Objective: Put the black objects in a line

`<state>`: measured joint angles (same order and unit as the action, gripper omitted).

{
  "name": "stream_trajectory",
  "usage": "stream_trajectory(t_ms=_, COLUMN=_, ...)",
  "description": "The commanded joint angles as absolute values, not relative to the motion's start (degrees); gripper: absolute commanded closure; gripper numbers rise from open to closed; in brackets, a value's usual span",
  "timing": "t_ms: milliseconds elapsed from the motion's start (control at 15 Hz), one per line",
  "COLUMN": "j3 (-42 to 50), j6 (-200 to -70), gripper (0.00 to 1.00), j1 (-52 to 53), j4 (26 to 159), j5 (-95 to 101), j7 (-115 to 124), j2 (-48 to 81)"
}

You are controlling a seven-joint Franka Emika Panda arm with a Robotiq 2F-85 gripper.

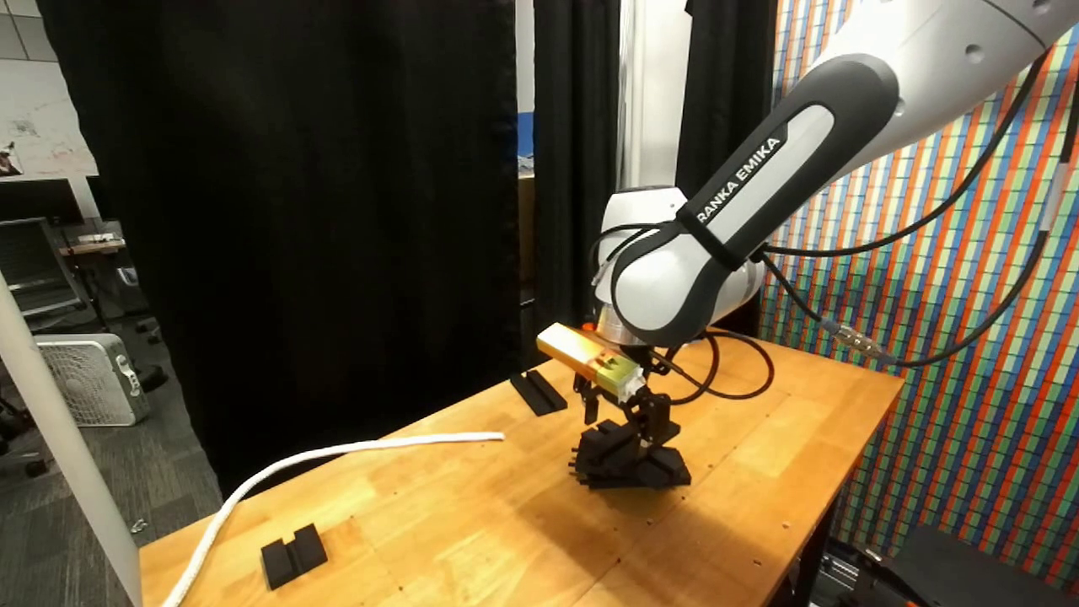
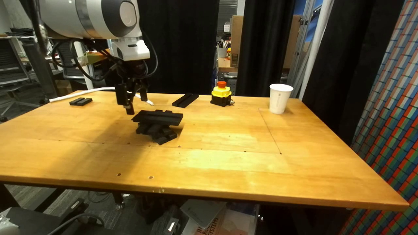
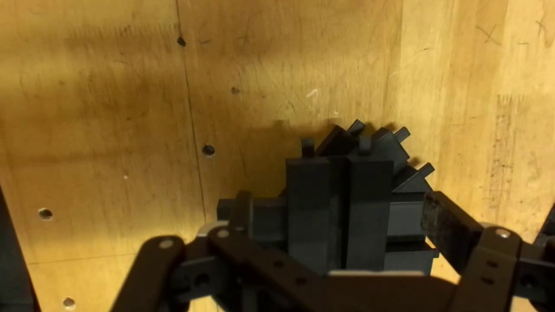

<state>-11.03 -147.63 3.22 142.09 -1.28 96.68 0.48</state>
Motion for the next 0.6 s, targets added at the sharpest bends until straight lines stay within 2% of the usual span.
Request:
stream_trajectory(t_ms=0, j3=-9.0, j6=-147.0, gripper=0.0, j1=4.8, j4=140.5, j5=0.3, j7=96.7, j2=2.6)
stream_trajectory(t_ms=533, j3=-5.6, j6=-146.6, gripper=0.0, j1=4.6, j4=139.0, j5=2.5, j7=91.0, j2=4.5)
